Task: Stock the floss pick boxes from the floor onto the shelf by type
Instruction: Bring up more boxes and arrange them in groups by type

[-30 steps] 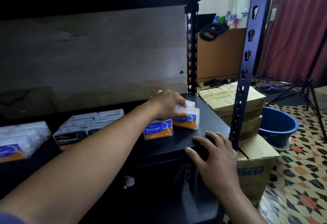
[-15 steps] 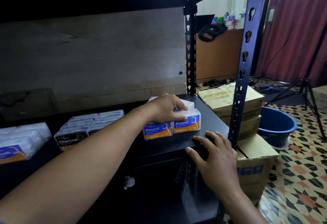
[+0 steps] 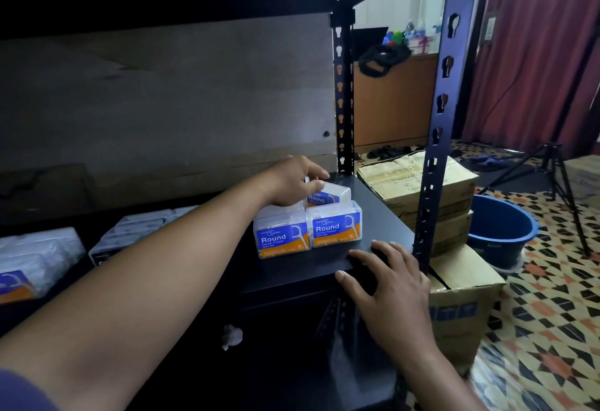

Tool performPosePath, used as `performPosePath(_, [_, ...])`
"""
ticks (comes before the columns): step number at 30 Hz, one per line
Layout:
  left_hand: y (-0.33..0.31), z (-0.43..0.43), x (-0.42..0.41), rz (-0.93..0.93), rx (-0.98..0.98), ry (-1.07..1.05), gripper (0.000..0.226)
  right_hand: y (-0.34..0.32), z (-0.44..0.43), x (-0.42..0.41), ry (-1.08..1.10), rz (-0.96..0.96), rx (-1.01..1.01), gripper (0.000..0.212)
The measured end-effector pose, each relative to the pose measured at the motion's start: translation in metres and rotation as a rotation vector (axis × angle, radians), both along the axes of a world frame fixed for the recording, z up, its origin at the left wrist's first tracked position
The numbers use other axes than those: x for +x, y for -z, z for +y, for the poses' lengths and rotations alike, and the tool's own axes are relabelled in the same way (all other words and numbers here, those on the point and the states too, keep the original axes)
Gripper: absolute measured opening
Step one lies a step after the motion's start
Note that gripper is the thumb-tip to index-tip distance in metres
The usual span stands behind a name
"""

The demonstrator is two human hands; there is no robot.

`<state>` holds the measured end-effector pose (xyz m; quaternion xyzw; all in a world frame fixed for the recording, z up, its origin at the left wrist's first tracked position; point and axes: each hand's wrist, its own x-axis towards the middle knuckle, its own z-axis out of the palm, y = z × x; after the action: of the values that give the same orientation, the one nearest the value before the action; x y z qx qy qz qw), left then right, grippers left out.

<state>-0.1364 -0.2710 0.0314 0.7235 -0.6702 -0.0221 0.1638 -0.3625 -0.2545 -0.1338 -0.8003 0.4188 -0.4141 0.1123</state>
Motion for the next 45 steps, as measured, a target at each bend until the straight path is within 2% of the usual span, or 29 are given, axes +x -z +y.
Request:
performPosePath(5, [0.008, -0.022, 0.001, -0.273, 0.164, -0.078, 0.04, 0.001, -0.002, 0.0, 0.002, 0.012, 0.005, 0.055])
performPosePath(10, [0.006, -0.025, -0.004, -0.341, 0.058, -0.006, 0.037, 0.001, -0.002, -0.001, -0.005, 0.013, 0.009, 0.052])
performPosePath(15, [0.005, -0.019, -0.001, -0.276, 0.038, 0.007, 0.036, 0.0, -0.001, 0.0, -0.001, 0.014, 0.016, 0.05])
performPosePath(22, [-0.002, -0.007, 0.001, -0.11, 0.105, 0.039, 0.029, 0.0, -0.001, -0.001, -0.006, 0.014, 0.019, 0.055])
performPosePath(33, [-0.005, 0.002, -0.001, -0.065, 0.127, 0.086, 0.024, -0.001, 0.001, -0.002, -0.02, 0.01, 0.031, 0.045])
performPosePath(36, [-0.011, 0.002, 0.004, 0.027, 0.052, 0.033, 0.026, -0.001, 0.001, -0.002, -0.017, 0.005, 0.03, 0.047])
performPosePath(39, [-0.02, -0.001, 0.016, 0.022, -0.008, -0.06, 0.027, -0.001, 0.001, 0.0, -0.015, 0.004, 0.033, 0.055])
performPosePath(42, [-0.022, -0.006, 0.03, 0.0, 0.051, -0.135, 0.029, 0.0, 0.0, -0.001, -0.016, -0.004, 0.032, 0.056])
performPosePath(45, [-0.022, -0.01, 0.039, -0.039, 0.192, -0.176, 0.037, 0.0, 0.0, 0.0, -0.019, -0.01, 0.031, 0.055])
